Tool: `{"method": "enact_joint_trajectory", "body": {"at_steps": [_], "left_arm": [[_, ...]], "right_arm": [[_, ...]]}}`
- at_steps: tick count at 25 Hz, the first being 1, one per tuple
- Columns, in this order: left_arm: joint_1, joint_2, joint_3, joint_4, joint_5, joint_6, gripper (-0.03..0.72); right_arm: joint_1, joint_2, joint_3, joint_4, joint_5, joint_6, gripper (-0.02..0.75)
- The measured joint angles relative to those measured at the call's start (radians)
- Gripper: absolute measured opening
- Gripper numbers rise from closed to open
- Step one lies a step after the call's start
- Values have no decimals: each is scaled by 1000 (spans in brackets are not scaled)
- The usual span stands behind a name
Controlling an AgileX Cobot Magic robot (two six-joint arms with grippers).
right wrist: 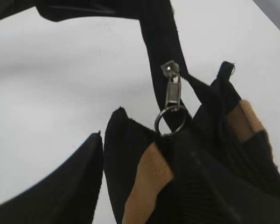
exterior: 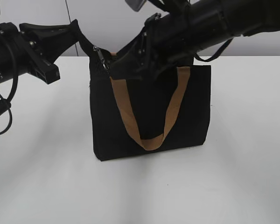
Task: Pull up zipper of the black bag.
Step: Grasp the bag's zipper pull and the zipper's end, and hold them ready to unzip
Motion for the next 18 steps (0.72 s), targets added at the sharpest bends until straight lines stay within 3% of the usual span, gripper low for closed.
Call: {"method": "enact_joint_trajectory", "body": {"at_steps": [7, 18], "left_arm": [[0, 0, 0, 2, 0, 0, 15], [0, 0, 0, 7, 0, -1, 15]], "right_arm": [[48, 77, -46, 19, -65, 0, 378], [62, 104, -46, 68, -161, -1, 279]]}}
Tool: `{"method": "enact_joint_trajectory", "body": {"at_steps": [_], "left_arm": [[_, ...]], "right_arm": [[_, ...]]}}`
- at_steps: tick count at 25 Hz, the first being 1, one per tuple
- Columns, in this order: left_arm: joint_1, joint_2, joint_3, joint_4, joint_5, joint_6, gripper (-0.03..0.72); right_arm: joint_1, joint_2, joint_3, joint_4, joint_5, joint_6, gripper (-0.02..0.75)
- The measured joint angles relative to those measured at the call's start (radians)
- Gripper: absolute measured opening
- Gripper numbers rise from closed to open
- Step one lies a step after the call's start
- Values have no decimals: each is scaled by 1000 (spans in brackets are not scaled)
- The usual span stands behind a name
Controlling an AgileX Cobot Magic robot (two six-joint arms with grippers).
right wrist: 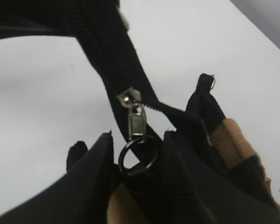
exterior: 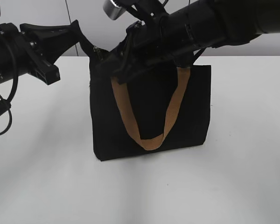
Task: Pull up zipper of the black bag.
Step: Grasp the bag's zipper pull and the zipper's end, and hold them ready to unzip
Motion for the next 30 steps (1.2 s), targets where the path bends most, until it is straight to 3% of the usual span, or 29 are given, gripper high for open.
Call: {"method": "enact_joint_trajectory", "body": {"at_steps": [3, 8, 10, 21, 30], "left_arm": [[0, 0, 0, 1, 0, 0, 15], [0, 0, 0, 4, 3, 0, 15], [0, 0, 0, 4, 15, 0, 15], [0, 0, 0, -9, 128, 0, 14], [-1, 0, 0, -11, 398, 0, 13]], "right_arm": [[0, 9, 0, 6, -3, 0, 232], [0, 11, 0, 5, -5, 0, 34], [0, 11, 0, -1, -7, 0, 1], [0, 6, 0, -28, -9, 16, -1], [-30, -31, -1, -217, -5, 174, -1]]}}
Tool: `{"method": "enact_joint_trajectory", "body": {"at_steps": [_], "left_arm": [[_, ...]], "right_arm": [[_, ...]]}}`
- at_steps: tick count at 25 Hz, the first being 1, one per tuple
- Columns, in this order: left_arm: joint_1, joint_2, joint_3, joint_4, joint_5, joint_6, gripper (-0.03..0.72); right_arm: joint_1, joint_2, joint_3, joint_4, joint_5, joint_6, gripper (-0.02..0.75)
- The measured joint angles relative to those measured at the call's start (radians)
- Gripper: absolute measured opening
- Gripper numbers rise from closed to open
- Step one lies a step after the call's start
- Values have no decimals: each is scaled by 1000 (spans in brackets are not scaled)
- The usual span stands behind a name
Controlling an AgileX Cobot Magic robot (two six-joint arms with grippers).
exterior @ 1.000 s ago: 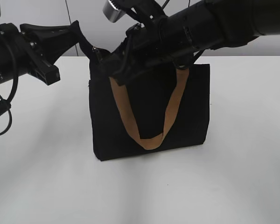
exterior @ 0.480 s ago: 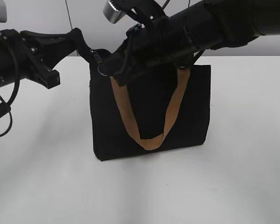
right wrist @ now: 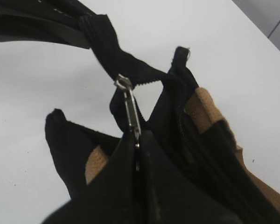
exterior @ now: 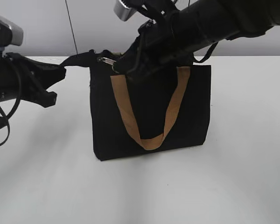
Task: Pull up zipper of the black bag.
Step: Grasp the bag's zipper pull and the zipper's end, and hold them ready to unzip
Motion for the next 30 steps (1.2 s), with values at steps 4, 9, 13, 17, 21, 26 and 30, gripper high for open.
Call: {"method": "enact_joint_trajectory", "body": {"at_steps": [4, 9, 13, 17, 21, 26, 30], "left_arm": [[0, 0, 0, -20, 105, 0, 13], [-1, -1, 0, -76, 204, 0, 13], [-2, -1, 0, -91, 256, 0, 13], [-2, -2, 0, -91, 258, 0, 13], [-2, -2, 0, -92, 258, 0, 13], [-2, -2, -1, -92, 261, 0, 13], [-2, -2, -1, -93, 261, 0, 13]], "right_arm": [[-2, 0, 0, -38, 14, 34, -1], [-2, 0, 0, -50, 14, 38, -1], [-3, -3, -1, -58, 14, 38, -1], [-6, -3, -1, -98, 14, 54, -1], [-33, -7, -1, -123, 23, 107, -1], [-104, -32, -1, -135, 52, 131, -1], [-168, -59, -1, -136, 94, 135, -1]]}}
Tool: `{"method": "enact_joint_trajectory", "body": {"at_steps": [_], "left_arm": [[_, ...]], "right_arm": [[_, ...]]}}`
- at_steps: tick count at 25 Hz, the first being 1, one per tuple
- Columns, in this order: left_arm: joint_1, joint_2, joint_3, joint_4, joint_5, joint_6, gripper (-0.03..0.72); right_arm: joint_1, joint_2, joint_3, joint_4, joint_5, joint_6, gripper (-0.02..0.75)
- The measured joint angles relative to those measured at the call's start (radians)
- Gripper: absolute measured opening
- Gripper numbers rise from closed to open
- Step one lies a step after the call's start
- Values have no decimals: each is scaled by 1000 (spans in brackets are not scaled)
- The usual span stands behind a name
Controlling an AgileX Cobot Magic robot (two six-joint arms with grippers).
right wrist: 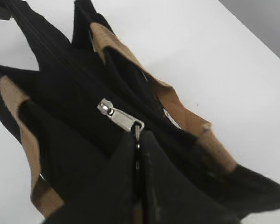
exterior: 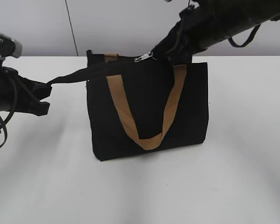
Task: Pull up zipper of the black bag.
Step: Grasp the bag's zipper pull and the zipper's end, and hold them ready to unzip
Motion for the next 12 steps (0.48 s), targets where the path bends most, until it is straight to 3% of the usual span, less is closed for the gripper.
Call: {"method": "enact_joint_trajectory", "body": {"at_steps": [9, 12], "left_arm": [[0, 0, 0, -1, 4, 0, 13], [0, 0, 0, -1, -4, 0, 13]], "right_arm": [[-177, -27, 0, -52, 117, 107, -1], [-196, -27, 0, -57, 147, 131, -1]]}}
